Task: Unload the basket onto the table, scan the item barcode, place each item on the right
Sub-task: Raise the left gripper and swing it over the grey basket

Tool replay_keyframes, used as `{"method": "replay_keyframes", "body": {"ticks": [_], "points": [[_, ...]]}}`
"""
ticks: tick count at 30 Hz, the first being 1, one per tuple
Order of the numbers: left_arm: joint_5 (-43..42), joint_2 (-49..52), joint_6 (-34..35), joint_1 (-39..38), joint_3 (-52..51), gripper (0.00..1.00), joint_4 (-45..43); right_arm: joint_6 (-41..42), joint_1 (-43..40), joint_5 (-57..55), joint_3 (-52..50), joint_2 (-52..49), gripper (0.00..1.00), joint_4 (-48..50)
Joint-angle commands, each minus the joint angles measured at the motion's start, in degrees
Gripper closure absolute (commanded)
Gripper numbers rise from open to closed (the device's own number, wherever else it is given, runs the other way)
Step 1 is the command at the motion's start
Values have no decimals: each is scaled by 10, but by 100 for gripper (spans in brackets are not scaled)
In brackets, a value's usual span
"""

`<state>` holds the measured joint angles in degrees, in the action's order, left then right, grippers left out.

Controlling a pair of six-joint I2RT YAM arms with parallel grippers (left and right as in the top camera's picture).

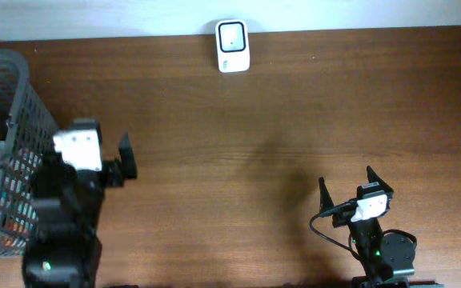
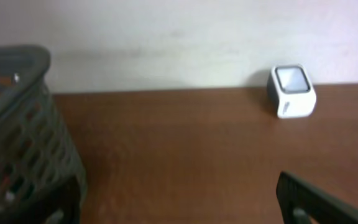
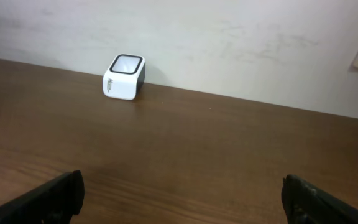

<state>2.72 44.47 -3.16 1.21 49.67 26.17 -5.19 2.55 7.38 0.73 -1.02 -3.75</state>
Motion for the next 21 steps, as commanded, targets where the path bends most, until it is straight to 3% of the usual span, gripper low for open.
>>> {"method": "replay_keyframes", "body": {"ticks": [1,3,5,6,10,21], "points": [[-22,132,-9,1,210,2,127,-5,0,-5,-4,3,2,-1],[-87,246,-71,1,368,2,241,-5,0,-5,-4,3,2,-1],[-145,377,-87,1,541,1,362,-5,0,-5,-4,3,2,-1],[-151,402,-87,1,568,1,379,-5,0,-5,-4,3,2,-1],[-161,467,-87,1,581,1,382,-5,0,-5,-4,3,2,-1],[-173,471,-70,1,581,1,341,-5,0,-5,-4,3,2,-1]]}}
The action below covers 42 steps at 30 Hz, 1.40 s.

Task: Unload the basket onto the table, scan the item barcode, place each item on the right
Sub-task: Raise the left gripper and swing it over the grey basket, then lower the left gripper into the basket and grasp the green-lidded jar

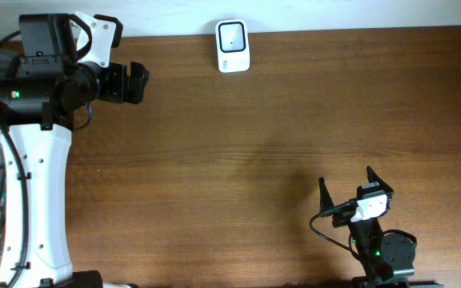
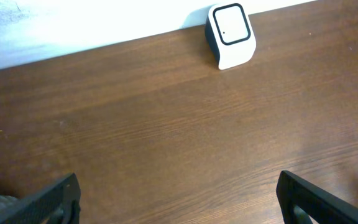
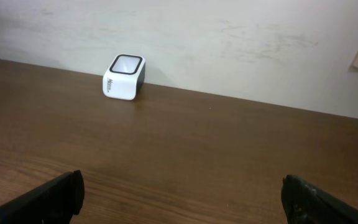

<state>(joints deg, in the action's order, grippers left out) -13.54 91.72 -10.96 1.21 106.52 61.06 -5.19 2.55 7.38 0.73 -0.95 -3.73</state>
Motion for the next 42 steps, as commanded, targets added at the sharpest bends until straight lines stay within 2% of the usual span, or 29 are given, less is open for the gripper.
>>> {"method": "replay_keyframes", "body": {"ticks": [1,6,12,14,17,19,23,27,37,40,42], "points": [[-10,-2,17,1,12,1,-21,-5,0,-5,-4,2,2,-2],[-2,-2,17,1,12,1,-62,-5,0,-5,-4,2,2,-2],[-1,-2,17,1,12,1,-45,-5,0,-5,-4,2,2,-2],[41,-2,17,1,12,1,-35,-5,0,-5,-4,2,2,-2],[46,-2,18,16,12,1,-36,-5,0,-5,-4,2,2,-2],[43,-2,50,34,19,1,-48,-5,0,-5,-4,2,2,-2],[44,-5,49,42,38,0,-83,-5,0,-5,-4,2,2,-2],[45,-1,35,42,38,5,-119,-5,0,-5,-4,2,2,-2],[46,47,36,43,42,8,-212,-5,0,-5,-4,2,2,-2],[46,47,49,96,95,11,-180,-5,0,-5,-4,2,2,-2],[66,48,58,149,101,16,-143,-5,0,-5,-4,2,2,-2]]}}
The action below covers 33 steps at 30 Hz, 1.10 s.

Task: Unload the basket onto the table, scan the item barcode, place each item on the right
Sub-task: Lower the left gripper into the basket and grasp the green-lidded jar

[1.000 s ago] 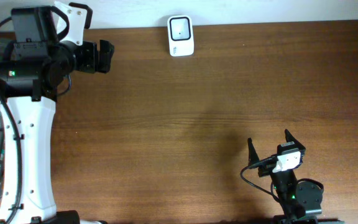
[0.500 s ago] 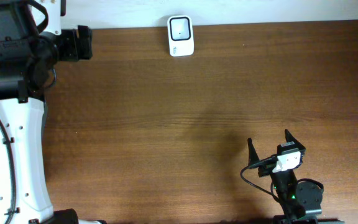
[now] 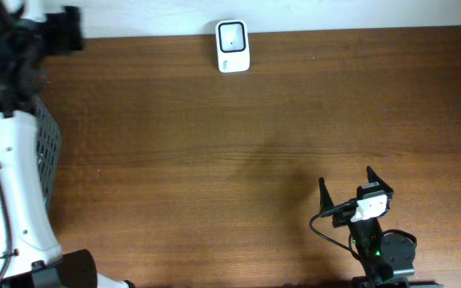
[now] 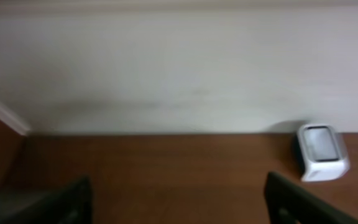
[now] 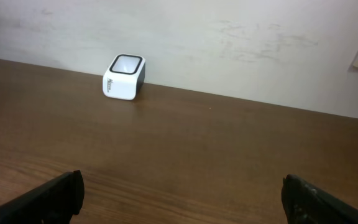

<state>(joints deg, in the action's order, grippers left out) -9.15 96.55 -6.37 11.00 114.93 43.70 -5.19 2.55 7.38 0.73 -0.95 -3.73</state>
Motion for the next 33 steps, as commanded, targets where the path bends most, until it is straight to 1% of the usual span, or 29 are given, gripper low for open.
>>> {"method": "replay_keyframes", "body": {"ticks": [1,5,6,7,9,10,12,16,18,19,26,33], "points": [[30,3,16,87,17,16,49,-5,0,-5,-4,2,2,-2],[30,7,16,175,17,16,88,-5,0,-5,-4,2,2,-2],[30,16,16,203,12,24,106,-5,0,-5,-4,2,2,-2],[30,28,16,215,5,25,113,-5,0,-5,-4,2,2,-2],[30,54,16,221,-16,26,110,-5,0,-5,-4,2,2,-2],[39,76,16,221,-16,28,99,-5,0,-5,-4,2,2,-2],[66,99,16,228,-16,26,79,-5,0,-5,-4,2,2,-2],[71,145,15,248,-17,25,87,-5,0,-5,-4,2,2,-2],[71,170,15,255,-17,26,96,-5,0,-5,-4,2,2,-2],[71,179,3,256,-17,28,98,-5,0,-5,-4,2,2,-2],[81,199,-8,256,-17,31,105,-5,0,-5,-4,2,2,-2],[81,202,-12,256,-17,30,111,-5,0,-5,-4,2,2,-2]]}}
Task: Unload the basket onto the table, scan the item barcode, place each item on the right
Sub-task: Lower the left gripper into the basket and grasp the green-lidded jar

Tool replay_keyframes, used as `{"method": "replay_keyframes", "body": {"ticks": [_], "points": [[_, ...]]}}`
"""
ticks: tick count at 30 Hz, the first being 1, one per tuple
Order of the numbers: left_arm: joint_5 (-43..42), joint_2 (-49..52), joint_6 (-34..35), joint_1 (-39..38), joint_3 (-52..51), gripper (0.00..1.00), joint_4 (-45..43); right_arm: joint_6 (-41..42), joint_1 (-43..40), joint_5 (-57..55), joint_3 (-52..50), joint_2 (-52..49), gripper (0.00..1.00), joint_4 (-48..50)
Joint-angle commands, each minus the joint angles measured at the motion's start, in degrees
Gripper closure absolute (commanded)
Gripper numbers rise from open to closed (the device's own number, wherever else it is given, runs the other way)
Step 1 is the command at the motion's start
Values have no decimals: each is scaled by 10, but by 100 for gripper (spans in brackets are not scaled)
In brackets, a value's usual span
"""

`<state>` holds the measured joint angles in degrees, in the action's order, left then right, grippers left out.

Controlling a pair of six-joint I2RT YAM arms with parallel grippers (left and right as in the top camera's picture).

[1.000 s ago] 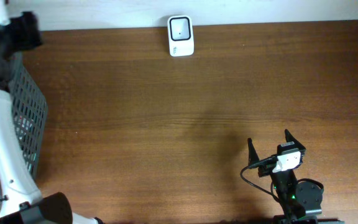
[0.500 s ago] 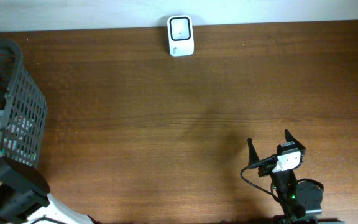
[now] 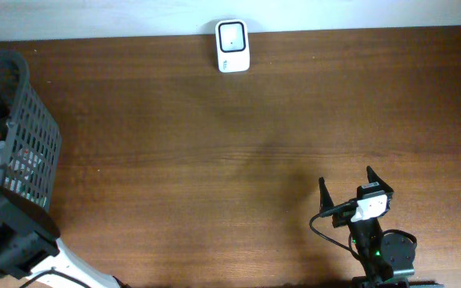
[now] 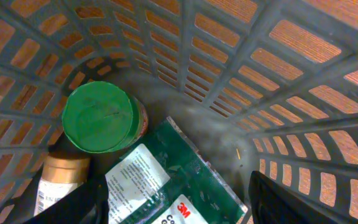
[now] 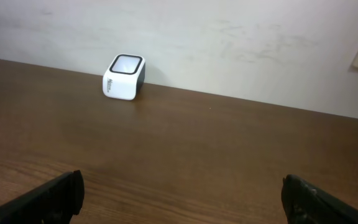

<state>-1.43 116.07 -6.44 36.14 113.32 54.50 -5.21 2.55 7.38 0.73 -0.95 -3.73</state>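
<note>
In the left wrist view my left gripper (image 4: pixel 178 208) is open and points down into the grey mesh basket (image 4: pixel 303 74). Below it lie a jar with a green lid (image 4: pixel 98 119), a green 3M packet (image 4: pixel 185 183) with a white label, and a bottle with a tan cap (image 4: pixel 64 169). Nothing is between the fingers. The white barcode scanner (image 3: pixel 232 46) stands at the table's back edge and also shows as the scanner (image 5: pixel 124 77) in the right wrist view. My right gripper (image 3: pixel 346 184) rests open near the front right.
The basket (image 3: pixel 18 128) stands at the table's left edge, with part of the left arm (image 3: pixel 10 236) in front of it. A pale wall (image 5: pixel 229 37) runs behind the scanner. The brown wooden table (image 3: pixel 254 144) spans the view.
The left wrist camera faced the back wall and scanner from the far left corner; it now looks down into the basket at the items. The right arm has not moved.
My left gripper stood open beside the basket at the table's left. Then it was raised near the back left, facing the scanner. Then it was at the far left corner above the basket, and now it hangs open inside the basket. The right gripper stayed open throughout.
</note>
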Motion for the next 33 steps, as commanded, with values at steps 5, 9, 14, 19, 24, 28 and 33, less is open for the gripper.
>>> {"method": "replay_keyframes", "body": {"ticks": [5,9,14,19,24,28,33], "points": [[4,7,-12,4,0,30,5,-5,0,-5,-4,2,2,-2],[3,7,-12,4,0,30,7,-5,0,-5,-4,2,2,-2],[3,8,-12,4,0,30,7,-5,0,-5,-4,2,2,-2],[3,8,-12,4,0,30,11,-5,0,-5,-4,2,2,-2],[4,8,-12,4,0,31,17,-5,0,-5,-4,2,2,-2],[4,8,-12,4,0,31,17,-5,0,-5,-4,2,2,-2],[4,8,-14,4,0,30,0,-5,0,-5,-4,2,2,-2]]}}
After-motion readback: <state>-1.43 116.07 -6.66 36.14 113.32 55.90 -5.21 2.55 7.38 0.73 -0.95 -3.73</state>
